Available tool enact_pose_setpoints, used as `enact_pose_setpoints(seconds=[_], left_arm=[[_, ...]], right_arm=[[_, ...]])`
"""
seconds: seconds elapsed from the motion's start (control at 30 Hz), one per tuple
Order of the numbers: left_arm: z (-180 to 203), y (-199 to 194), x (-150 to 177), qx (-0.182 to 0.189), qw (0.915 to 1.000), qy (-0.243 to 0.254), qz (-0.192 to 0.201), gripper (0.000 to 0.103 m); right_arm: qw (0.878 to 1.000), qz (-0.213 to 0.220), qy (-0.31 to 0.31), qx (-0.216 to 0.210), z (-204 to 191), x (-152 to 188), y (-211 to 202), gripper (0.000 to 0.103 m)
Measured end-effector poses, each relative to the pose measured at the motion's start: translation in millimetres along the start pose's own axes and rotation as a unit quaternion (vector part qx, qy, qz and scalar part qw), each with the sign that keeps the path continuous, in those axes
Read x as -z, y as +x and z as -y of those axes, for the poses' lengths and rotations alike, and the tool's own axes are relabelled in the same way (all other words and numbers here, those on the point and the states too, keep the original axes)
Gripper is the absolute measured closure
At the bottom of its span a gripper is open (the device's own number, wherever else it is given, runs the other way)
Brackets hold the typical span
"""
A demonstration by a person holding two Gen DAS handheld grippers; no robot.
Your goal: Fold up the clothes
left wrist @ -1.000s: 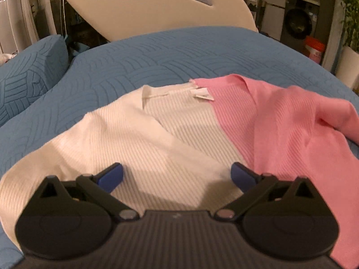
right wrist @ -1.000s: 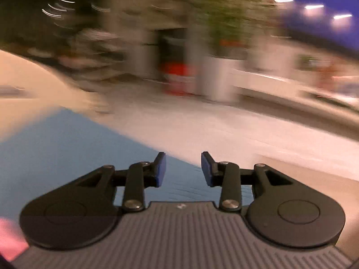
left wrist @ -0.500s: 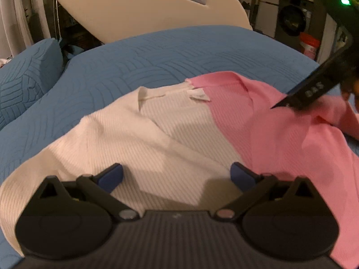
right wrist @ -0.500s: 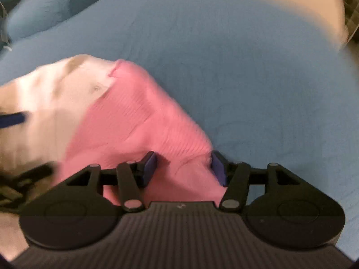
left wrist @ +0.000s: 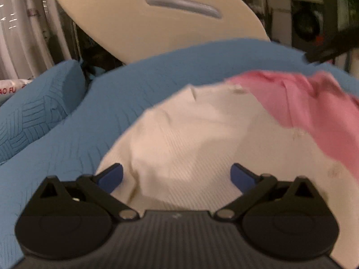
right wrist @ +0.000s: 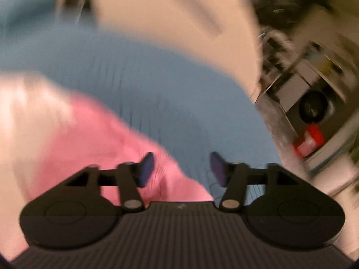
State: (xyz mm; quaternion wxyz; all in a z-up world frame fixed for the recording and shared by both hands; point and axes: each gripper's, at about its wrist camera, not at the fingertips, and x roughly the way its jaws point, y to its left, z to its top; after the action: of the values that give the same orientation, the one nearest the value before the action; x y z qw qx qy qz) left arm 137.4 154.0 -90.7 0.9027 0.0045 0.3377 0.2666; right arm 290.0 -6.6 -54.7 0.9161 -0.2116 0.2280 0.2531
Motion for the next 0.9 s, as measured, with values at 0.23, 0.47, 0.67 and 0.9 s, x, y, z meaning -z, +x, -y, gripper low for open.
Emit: enact_pose_setpoints(seconds=[0.23, 0.47, 0.67, 0.9], left_arm=[[-15, 3, -1, -0.069, 0.9971, -0.030, 0.007, 0.002], [-38, -2, -5, -0.114, 0.9907, -0.074, 0.005, 0.002], [-43, 11, 5, -0.075, 0.9936, -0.061, -0.057, 0.002], [-36, 5, 5, -0.004, 0.9978, -0.049, -0.043, 0.075]], right_arm=[[0.974, 0.030, 0.181, -0.131, 89, 119, -200, 0.019], [0.902, -0.014, 0.391, -0.182, 150, 218, -241, 0.020], [0.892, -0.057, 0.402, -0.200, 147, 233, -203, 0.019], [0.901, -0.077, 0.374, -0.204, 122, 225, -193, 0.019]])
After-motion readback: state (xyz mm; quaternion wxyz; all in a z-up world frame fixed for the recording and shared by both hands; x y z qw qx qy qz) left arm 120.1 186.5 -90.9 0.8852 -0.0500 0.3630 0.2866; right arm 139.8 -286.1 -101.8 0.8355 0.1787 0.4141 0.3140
